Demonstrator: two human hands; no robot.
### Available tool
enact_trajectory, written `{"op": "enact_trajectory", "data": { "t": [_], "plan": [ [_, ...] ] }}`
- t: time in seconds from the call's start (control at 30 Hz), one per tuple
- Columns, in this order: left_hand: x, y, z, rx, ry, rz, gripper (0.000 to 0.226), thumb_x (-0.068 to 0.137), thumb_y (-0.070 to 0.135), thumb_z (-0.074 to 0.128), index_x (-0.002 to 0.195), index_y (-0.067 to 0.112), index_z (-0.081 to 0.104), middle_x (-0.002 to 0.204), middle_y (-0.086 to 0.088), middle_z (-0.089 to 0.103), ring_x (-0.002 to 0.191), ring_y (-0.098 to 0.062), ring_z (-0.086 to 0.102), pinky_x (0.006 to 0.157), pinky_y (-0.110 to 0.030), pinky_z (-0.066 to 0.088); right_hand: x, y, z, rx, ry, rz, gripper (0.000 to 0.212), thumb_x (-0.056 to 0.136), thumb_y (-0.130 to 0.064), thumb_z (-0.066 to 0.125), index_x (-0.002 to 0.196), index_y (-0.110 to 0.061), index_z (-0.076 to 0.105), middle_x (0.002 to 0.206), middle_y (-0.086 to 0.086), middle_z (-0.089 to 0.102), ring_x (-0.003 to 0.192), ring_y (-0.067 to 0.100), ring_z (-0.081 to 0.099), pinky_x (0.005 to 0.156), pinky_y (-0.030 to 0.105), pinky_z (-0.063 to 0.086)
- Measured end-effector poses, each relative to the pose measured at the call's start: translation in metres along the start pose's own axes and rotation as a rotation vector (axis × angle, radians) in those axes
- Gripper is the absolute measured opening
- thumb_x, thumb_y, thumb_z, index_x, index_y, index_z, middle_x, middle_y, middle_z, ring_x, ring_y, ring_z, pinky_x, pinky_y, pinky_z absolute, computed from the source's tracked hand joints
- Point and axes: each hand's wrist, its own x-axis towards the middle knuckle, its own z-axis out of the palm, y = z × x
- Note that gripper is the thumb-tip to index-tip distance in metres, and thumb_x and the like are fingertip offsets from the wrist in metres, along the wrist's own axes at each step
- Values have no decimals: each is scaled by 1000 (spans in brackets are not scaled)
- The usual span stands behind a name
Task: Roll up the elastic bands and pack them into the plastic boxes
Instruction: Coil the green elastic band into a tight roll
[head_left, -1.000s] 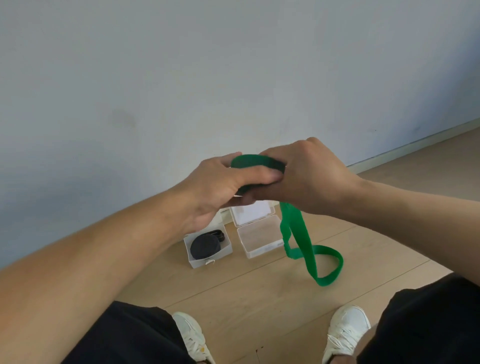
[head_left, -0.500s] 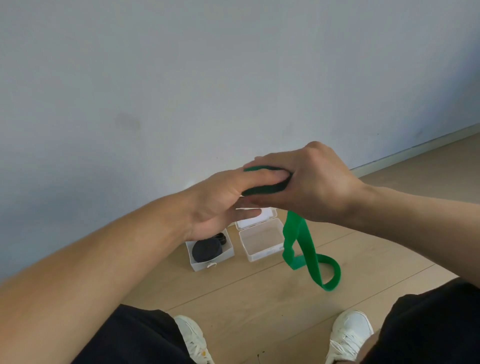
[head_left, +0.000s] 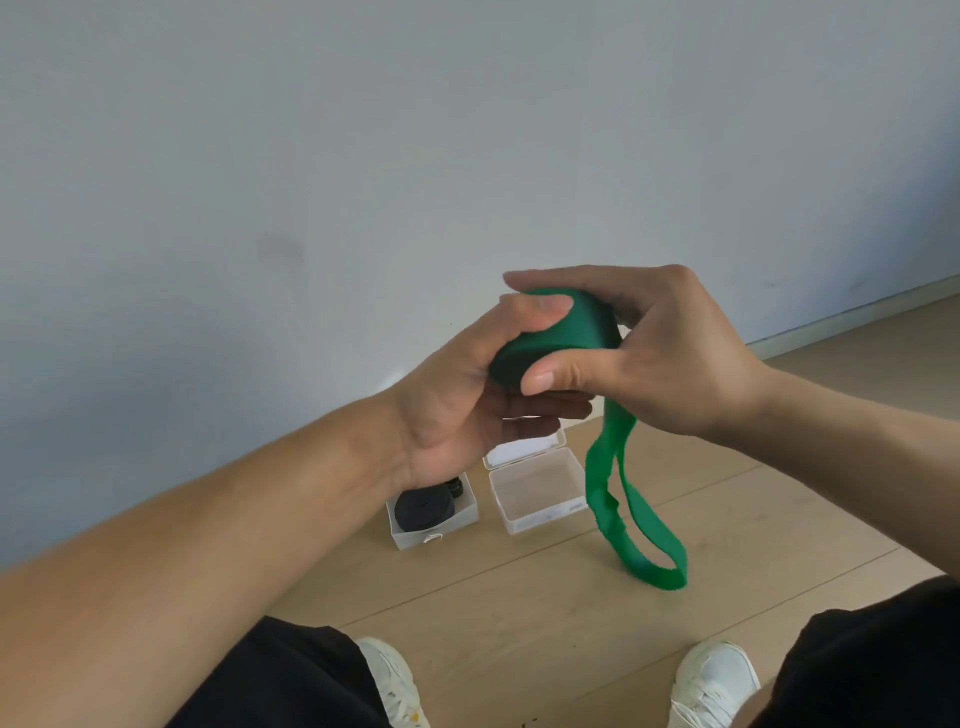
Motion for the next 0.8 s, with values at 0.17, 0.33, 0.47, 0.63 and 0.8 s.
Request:
{"op": "enact_trajectory", "data": {
  "t": [0.17, 0.33, 0.47, 0.63, 0.8],
  "plan": [
    [0, 1, -2, -67, 51, 2, 53, 69, 59, 68, 103, 20, 78, 94, -4, 75, 81, -19, 72, 81, -31, 51, 4, 6, -3, -29, -44, 27, 55, 64, -50, 82, 116, -41, 65, 101, -22, 75, 103, -6, 68, 89, 10, 51],
    [2, 0, -2, -9, 146, -25, 41, 77, 56, 66, 100, 24, 78, 92, -1, 76, 80, -17, 73, 85, -33, 47, 3, 21, -5, -46, -39, 70, 41, 68, -54, 78, 104, -36, 72, 95, -7, 79, 94, 10, 73, 85, 32, 58],
    [5, -1, 0, -7, 176, -36, 44, 76, 58, 64, 100, 24, 78, 91, -2, 75, 82, -18, 72, 81, -32, 49, 2, 27, -2, 18, -10, 100, 43, 68, -50, 80, 107, -34, 72, 98, -8, 79, 95, 8, 73, 87, 30, 58],
    [6, -7, 1, -77, 82, -24, 49, 76, 62, 61, 101, 22, 76, 90, -4, 73, 80, -19, 72, 85, -35, 48, -2, 28, 7, 114, 16, 153, 44, 76, -50, 72, 105, -16, 73, 95, 9, 77, 89, 25, 73, 82, 42, 61],
    [7, -9, -1, -194, -49, -26, 50, 82, 58, 60, 105, 16, 73, 91, -5, 71, 81, -20, 69, 81, -34, 51, -3, 23, 8, 342, 16, 164, 38, 72, -34, 79, 103, -13, 76, 99, 14, 77, 94, 31, 74, 89, 46, 61]
  ]
}}
